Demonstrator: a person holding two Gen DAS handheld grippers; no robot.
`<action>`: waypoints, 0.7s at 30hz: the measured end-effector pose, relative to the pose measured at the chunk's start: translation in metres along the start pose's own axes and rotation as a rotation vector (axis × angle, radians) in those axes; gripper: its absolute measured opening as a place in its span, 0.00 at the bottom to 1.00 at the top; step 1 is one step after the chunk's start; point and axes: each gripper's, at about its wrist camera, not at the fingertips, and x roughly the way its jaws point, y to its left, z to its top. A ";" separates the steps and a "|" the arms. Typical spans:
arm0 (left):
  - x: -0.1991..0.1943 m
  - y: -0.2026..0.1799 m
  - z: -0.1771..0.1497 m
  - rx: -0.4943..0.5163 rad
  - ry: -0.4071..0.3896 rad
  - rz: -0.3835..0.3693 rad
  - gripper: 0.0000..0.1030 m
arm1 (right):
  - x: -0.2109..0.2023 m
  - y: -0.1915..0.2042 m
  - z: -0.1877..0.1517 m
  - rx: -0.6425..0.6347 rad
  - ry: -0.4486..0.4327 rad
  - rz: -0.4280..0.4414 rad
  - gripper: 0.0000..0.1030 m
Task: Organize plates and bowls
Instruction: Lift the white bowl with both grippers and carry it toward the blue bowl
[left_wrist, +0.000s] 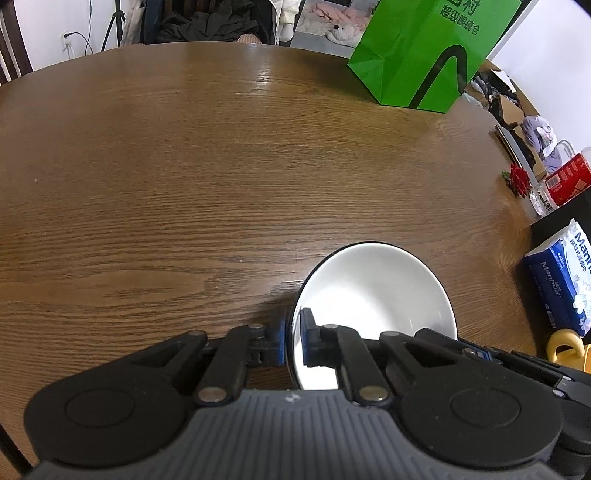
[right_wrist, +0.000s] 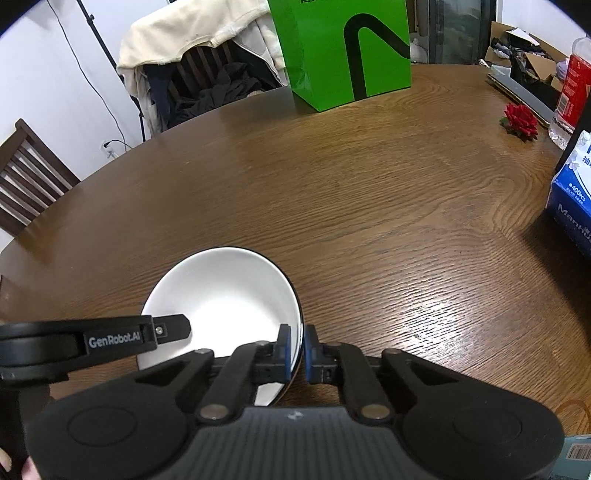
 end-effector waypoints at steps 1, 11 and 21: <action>0.000 0.000 0.000 0.001 0.000 0.002 0.09 | 0.000 0.000 0.000 0.000 0.001 0.000 0.06; 0.000 -0.002 -0.001 -0.002 -0.002 0.010 0.09 | 0.002 -0.001 0.001 -0.002 0.002 0.002 0.06; -0.002 -0.003 -0.003 0.005 -0.013 0.009 0.09 | 0.001 -0.001 0.000 0.004 0.001 0.006 0.07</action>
